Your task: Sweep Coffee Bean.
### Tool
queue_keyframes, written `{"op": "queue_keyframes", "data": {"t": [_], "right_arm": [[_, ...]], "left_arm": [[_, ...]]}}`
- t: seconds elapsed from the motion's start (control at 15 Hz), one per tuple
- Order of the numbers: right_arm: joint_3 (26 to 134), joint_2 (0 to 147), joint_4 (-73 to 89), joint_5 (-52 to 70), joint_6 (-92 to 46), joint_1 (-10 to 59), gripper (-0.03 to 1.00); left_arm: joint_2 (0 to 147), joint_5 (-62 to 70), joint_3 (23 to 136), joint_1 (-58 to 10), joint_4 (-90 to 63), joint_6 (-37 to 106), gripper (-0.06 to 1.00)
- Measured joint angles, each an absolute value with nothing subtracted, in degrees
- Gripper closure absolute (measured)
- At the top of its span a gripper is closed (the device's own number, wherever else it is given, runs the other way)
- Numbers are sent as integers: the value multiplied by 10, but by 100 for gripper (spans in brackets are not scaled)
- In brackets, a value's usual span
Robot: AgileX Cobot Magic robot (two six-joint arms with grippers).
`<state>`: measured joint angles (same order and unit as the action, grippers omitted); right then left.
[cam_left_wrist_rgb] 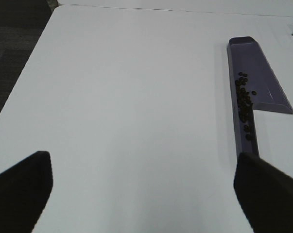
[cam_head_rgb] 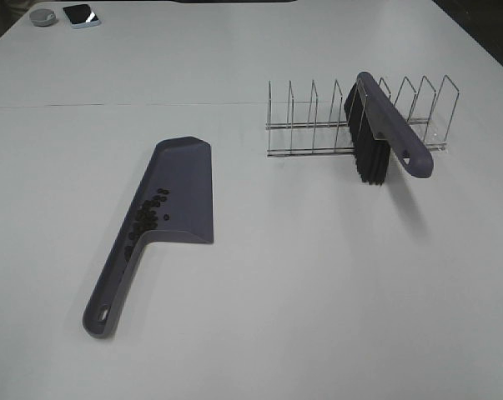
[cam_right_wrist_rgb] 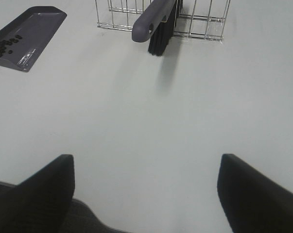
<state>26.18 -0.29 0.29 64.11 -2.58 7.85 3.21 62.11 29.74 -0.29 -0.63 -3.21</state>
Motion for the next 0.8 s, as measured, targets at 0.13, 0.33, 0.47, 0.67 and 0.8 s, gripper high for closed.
{"op": "queue_keyframes", "data": {"t": [0.13,0.33,0.47,0.67,0.8], "right_arm": [[262,-3,6,641,-26,78,22],[262,-3,7,641,-26,78,22],[262,-3,7,641,-26,78,22],[262,-3,7,641,-26,78,22],[262,-3,7,641,-26,78,22]], "left_arm": [[32,621,297,-3,-36,-6,2],[32,621,297,-3,-36,0,2],[32,621,297,-3,-36,0,2],[32,621,297,-3,-36,0,2],[32,621,297,-3,-37,0,2]]}}
